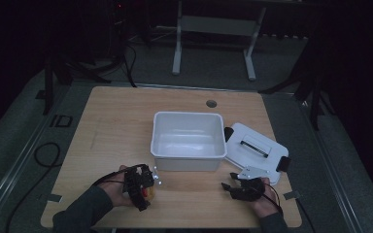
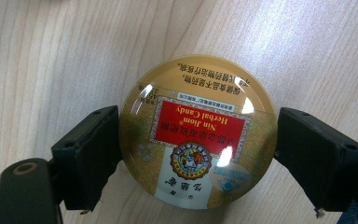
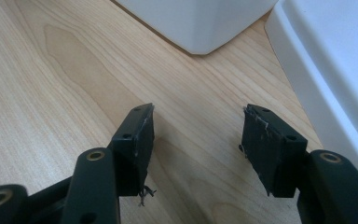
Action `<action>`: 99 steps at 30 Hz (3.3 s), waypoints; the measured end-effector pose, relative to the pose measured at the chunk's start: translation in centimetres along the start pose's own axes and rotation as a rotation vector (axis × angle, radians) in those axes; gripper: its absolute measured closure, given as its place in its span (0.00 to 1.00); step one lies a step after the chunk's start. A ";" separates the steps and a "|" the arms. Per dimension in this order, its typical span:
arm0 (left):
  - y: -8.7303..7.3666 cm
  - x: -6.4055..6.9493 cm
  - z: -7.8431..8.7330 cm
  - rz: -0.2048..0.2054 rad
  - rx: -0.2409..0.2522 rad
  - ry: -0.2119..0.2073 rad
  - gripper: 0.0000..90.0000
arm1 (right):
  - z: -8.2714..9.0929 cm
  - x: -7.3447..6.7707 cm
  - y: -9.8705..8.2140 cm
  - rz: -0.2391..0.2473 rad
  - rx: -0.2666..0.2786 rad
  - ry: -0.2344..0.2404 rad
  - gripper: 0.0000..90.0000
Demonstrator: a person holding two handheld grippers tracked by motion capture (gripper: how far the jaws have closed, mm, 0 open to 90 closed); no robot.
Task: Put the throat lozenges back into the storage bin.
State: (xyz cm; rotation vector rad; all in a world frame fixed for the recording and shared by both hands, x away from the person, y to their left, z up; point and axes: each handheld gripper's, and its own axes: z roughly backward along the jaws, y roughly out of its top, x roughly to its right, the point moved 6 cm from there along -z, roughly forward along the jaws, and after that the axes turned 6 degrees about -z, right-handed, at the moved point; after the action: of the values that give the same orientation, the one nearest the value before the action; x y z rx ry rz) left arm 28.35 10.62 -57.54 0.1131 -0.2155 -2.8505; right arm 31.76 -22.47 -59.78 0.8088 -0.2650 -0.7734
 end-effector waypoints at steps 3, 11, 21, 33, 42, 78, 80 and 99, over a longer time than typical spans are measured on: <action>0.1 0.0 -0.1 -0.005 -0.017 -0.001 0.18 | 0.0 0.0 0.0 0.001 0.000 0.001 0.48; 0.0 -0.1 -0.1 -0.018 -0.044 0.005 0.22 | 0.0 0.0 0.0 0.001 0.000 0.002 0.48; -0.2 -0.6 0.6 -0.008 -0.038 0.016 0.23 | 0.0 0.0 0.0 0.002 0.001 0.003 0.48; -0.5 -1.2 1.8 -0.004 -0.040 0.037 0.23 | 0.0 0.0 0.0 0.001 0.002 0.004 0.48; -1.0 -1.7 3.0 0.009 -0.026 0.048 0.23 | 0.0 0.0 0.0 0.001 0.003 0.003 0.48; -2.3 -4.3 8.9 0.050 0.049 0.089 0.23 | 0.0 -0.1 -0.1 -0.001 0.005 0.007 0.48; -2.3 -4.4 9.3 0.049 0.049 0.091 0.23 | 0.0 -0.1 -0.1 -0.001 0.005 0.007 0.48; -1.0 -5.5 11.7 0.027 0.054 0.107 0.23 | 0.0 -0.1 -0.1 0.002 0.006 0.008 0.47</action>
State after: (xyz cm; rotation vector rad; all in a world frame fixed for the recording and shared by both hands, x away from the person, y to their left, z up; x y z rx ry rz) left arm 32.25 14.70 -45.87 0.2704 -0.2695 -2.8031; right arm 31.65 -22.49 -59.81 0.8172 -0.2612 -0.7675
